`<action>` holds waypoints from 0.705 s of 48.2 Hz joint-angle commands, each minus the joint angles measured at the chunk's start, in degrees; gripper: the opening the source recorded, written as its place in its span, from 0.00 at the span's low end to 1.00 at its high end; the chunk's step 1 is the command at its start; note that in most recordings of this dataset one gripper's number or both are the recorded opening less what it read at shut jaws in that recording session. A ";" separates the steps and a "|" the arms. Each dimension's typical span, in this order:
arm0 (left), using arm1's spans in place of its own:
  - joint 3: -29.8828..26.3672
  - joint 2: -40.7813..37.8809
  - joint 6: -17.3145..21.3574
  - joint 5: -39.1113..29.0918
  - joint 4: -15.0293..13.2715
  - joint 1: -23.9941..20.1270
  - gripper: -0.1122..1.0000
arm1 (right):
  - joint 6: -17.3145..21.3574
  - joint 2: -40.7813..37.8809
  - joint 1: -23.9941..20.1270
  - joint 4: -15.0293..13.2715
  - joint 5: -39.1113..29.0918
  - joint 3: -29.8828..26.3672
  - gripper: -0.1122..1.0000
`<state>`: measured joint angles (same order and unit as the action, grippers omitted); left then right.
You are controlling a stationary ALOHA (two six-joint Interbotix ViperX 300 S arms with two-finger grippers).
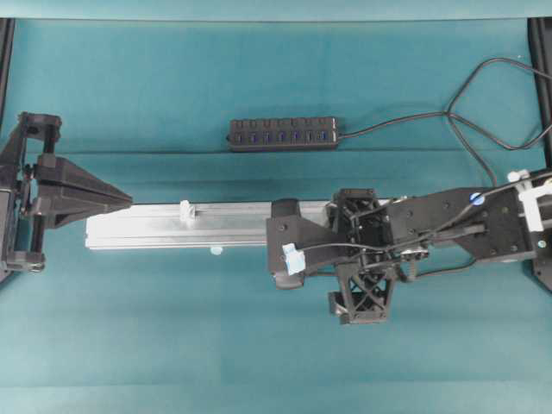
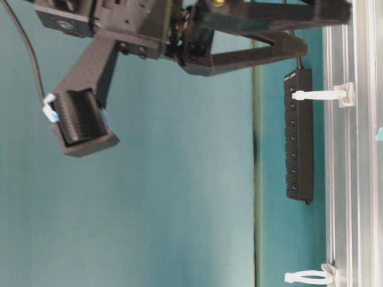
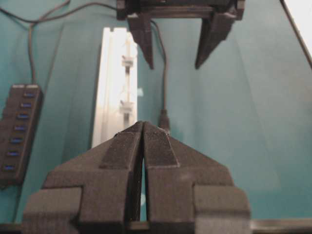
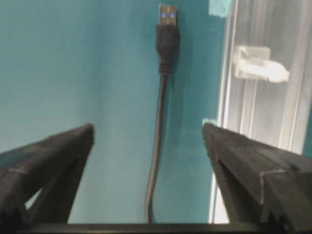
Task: Pass the USB cable through three rings with both arms.
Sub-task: 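Reach the right gripper down to the black USB plug and grasp it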
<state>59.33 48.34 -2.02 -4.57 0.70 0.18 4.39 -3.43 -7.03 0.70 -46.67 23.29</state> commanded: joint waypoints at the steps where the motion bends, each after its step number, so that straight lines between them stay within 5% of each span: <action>1: -1.41 -0.18 0.09 -0.97 0.18 -0.26 0.12 | 1.32 -0.26 -0.09 -0.18 2.55 0.26 0.76; 34: -1.49 -0.18 0.35 -2.37 0.18 -1.14 0.12 | 3.16 -5.98 0.35 -0.18 11.34 4.66 0.70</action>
<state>59.33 48.34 -1.76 -7.21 0.79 -0.88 6.94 -9.23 -6.94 0.62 -35.77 28.56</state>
